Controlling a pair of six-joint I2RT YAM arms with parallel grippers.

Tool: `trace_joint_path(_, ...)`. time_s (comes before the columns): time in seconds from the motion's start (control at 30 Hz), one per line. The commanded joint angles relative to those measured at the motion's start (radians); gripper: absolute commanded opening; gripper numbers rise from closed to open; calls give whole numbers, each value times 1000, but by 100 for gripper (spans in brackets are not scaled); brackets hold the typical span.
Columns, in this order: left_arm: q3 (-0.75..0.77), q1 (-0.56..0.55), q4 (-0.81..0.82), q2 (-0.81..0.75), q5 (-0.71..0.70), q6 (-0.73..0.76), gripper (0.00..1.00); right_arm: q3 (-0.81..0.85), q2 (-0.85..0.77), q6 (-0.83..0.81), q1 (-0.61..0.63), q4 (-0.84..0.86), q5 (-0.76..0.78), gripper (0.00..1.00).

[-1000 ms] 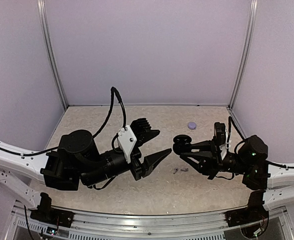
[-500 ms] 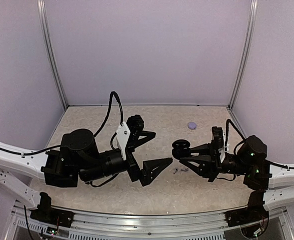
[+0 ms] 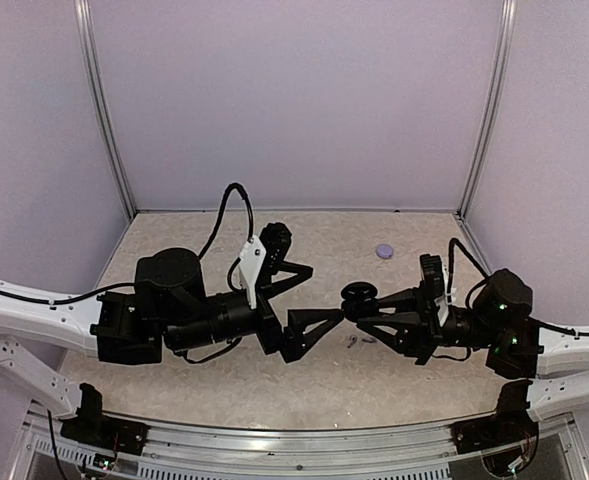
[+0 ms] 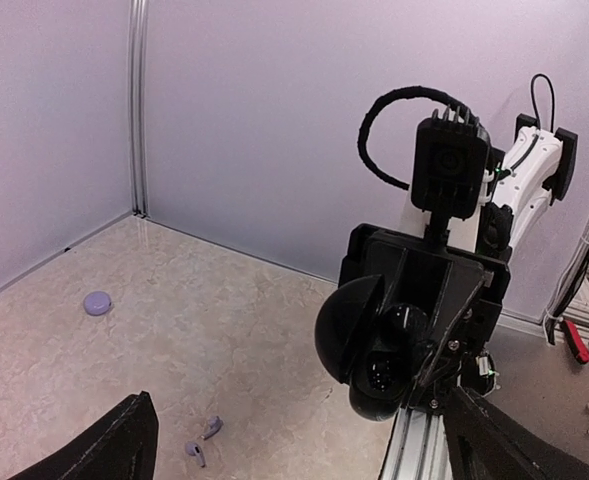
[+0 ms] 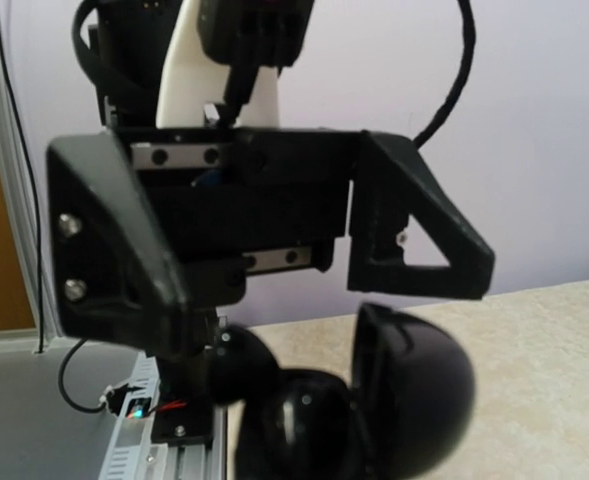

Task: Insert the wireless bluetooth earbuds into the charging case
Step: Close the charging case.

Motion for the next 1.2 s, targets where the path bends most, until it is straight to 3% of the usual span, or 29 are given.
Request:
trace_joint_path(0.0,36,14,5,19,34,-46,99,26,20,2,17,25,-12,1)
trace_joint_path(0.53,35,48,17,43,26,-89,93,23,32,12,38,55,-18,1)
trace_joint_path(1.17,32,72,-27,53,25,-101,92,2,-25,1,41,37,42,1)
